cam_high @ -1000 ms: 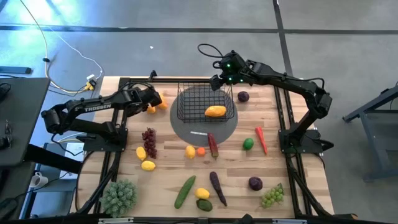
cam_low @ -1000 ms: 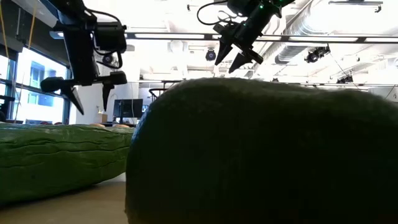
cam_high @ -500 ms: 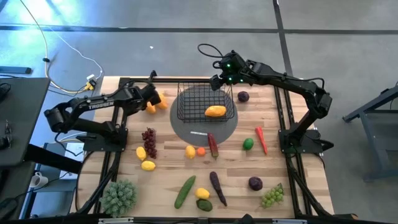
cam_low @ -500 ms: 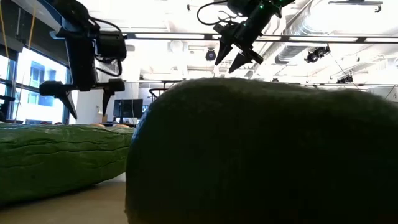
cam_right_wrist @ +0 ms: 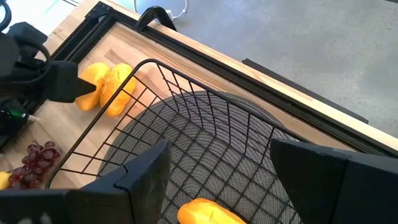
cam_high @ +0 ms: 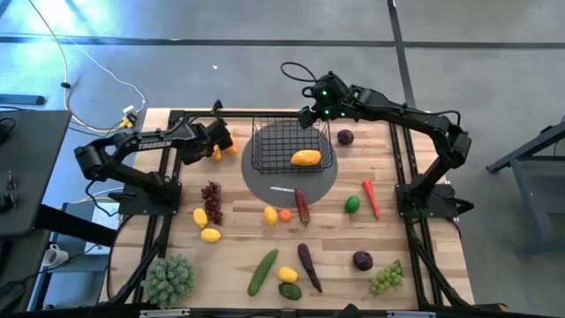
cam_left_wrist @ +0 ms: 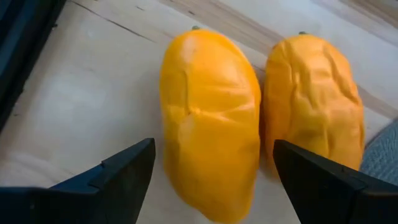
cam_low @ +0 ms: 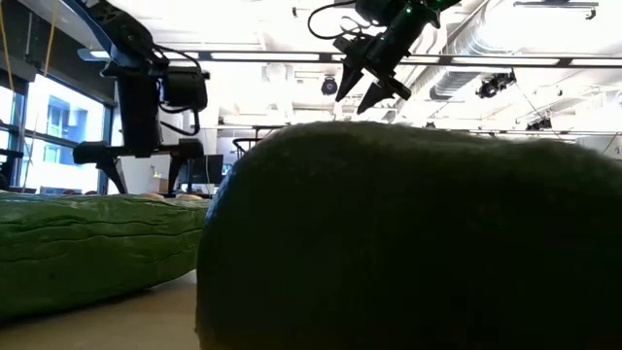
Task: Build produce basket
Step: Put the left yellow mango into the black wire basket
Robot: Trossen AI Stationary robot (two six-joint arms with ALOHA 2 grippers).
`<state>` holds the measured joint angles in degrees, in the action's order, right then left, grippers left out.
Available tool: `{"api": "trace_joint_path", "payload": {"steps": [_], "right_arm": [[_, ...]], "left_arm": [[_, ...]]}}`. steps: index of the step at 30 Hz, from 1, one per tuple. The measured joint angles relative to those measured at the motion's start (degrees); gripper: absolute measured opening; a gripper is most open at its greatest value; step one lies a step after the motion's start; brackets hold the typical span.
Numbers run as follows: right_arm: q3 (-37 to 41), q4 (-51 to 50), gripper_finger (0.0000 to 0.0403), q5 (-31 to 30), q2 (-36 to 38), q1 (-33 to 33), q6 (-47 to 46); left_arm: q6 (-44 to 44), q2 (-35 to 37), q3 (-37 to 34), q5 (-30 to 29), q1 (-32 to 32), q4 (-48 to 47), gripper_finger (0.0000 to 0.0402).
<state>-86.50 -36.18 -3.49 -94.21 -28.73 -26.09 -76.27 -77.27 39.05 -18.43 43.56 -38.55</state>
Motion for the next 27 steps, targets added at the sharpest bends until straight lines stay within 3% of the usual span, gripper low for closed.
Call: {"api": "trace_joint_path", "payload": {"steps": [27], "right_arm": [[0.0,0.0,0.0257,-0.15,0.0,0.0,0.0]], "left_arm": [[12.42,-3.72,0.0,10.02,11.3,1.32,0.0307]]}}
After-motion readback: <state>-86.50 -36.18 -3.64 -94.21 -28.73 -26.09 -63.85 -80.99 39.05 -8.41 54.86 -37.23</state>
